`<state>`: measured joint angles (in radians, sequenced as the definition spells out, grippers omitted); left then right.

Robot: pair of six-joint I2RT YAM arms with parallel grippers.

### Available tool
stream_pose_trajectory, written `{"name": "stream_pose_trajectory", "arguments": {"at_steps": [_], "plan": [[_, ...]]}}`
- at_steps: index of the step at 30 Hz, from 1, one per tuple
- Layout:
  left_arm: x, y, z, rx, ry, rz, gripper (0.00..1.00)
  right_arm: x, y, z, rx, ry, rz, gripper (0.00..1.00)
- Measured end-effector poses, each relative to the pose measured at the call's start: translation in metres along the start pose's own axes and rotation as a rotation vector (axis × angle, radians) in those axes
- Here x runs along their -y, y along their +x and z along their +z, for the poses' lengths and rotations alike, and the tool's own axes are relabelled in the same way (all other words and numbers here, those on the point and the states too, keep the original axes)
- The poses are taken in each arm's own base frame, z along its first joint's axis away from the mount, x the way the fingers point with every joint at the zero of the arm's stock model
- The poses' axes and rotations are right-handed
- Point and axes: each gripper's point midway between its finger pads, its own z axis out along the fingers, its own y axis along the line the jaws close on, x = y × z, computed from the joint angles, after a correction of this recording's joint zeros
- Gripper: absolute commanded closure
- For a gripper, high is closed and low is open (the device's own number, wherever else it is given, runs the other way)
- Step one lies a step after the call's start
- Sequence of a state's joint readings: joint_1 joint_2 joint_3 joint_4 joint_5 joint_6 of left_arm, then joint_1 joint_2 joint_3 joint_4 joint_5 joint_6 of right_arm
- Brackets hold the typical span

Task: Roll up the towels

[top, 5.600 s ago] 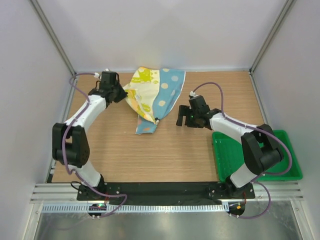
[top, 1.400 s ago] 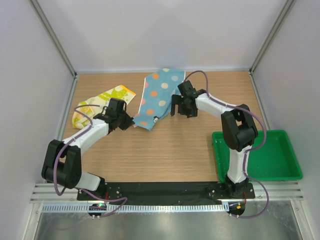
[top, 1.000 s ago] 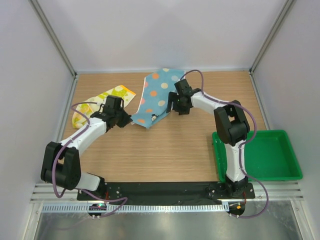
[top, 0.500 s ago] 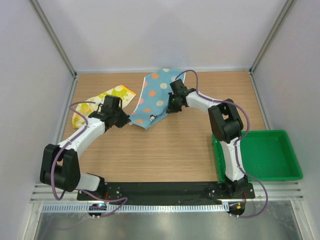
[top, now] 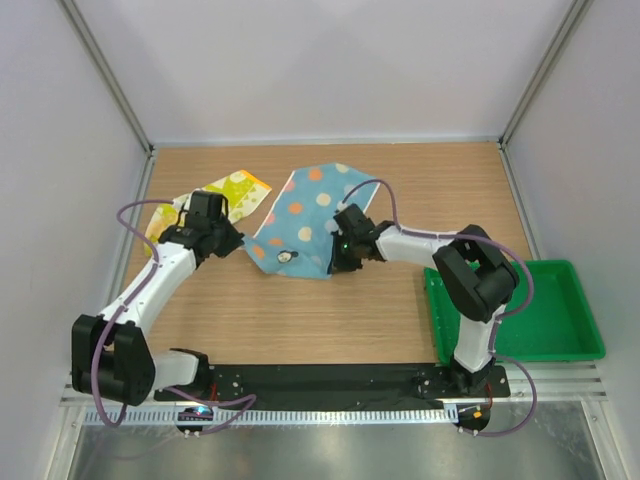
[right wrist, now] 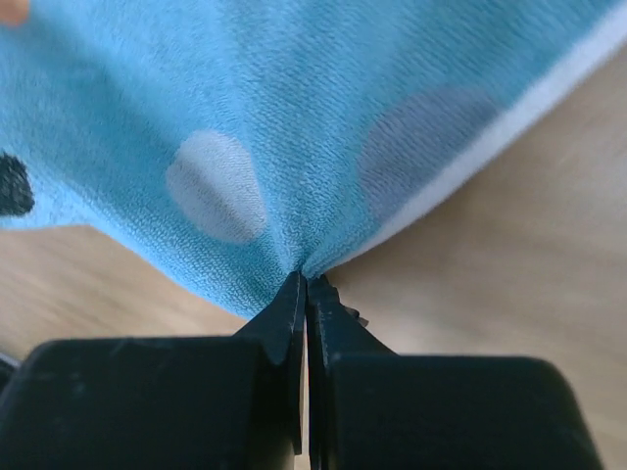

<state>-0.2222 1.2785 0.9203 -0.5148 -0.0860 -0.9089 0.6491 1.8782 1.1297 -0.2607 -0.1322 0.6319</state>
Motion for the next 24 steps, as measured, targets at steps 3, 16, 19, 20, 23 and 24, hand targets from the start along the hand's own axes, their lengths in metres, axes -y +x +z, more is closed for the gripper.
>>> {"name": "stream_pose_trajectory", "arguments": {"at_steps": [3,16,19,20,23,24], "plan": [[-0.006,0.001,-0.006,0.001,-0.011,0.028,1.00,-0.022,0.048,-0.009,-0.058,-0.021,-0.047,0.99],[-0.058,0.012,-0.021,-0.047,-0.158,0.126,1.00,-0.088,0.147,-0.073,-0.153,-0.056,-0.323,0.18],[-0.063,0.013,-0.020,-0.060,-0.177,0.133,1.00,-0.096,0.104,-0.099,-0.054,-0.068,-0.327,0.19],[-0.064,0.014,-0.019,-0.063,-0.180,0.135,1.00,-0.100,0.083,-0.109,-0.013,-0.088,-0.312,0.20],[-0.067,0.017,-0.015,-0.084,-0.195,0.145,1.00,-0.084,0.004,-0.128,0.121,-0.091,-0.216,0.22],[-0.068,0.018,-0.013,-0.091,-0.199,0.149,1.00,-0.072,-0.020,-0.131,0.153,-0.077,-0.186,0.22]]}}
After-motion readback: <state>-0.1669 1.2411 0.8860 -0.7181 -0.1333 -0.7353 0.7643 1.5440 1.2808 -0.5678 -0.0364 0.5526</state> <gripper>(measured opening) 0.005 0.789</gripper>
